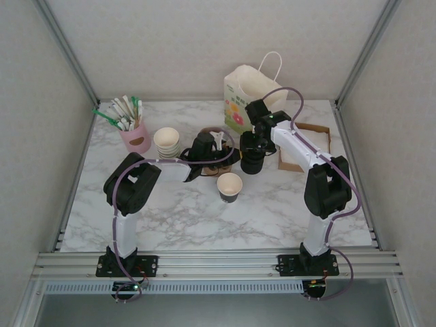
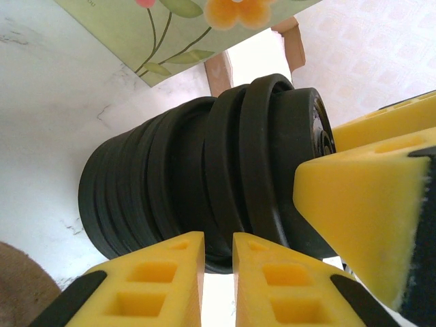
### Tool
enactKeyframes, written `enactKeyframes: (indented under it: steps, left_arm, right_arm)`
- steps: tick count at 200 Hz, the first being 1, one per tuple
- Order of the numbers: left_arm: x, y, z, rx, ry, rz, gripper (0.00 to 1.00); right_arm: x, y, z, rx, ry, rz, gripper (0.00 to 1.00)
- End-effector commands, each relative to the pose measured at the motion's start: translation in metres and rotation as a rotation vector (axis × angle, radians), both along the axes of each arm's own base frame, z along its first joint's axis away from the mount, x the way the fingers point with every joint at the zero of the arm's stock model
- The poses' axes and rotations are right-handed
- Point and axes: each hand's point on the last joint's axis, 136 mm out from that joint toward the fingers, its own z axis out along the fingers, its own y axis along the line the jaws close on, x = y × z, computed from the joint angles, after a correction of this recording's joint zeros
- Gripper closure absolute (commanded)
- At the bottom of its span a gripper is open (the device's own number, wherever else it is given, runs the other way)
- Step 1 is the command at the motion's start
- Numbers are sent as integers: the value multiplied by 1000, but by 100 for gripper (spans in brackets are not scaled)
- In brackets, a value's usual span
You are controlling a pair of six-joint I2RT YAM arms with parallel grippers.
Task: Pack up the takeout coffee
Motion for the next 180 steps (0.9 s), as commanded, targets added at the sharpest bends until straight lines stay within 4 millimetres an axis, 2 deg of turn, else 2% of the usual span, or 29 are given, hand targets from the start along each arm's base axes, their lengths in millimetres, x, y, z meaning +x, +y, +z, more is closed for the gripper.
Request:
enactKeyframes:
  steps: [1,29,53,80,180]
  left_arm:
    - [-2,4,-11,20,23,2,82]
    - [-4,5,-3,0,17,-2,81]
    - [-7,6,9,-36,7,-5,74]
    - [-8,9,16,-55,0,-4,73]
    - [-7,4,14,-85,16,-23,71]
  right_arm:
    - [-6,-2,16,20,-14,-11,27]
    - [-6,-3,12,14,-5,-13,27]
    - [-6,-3,6,9,11,-14,28]
    - [-5,-3,6,15,13,-20,27]
    - [-7,2,11,67,24,-12,27]
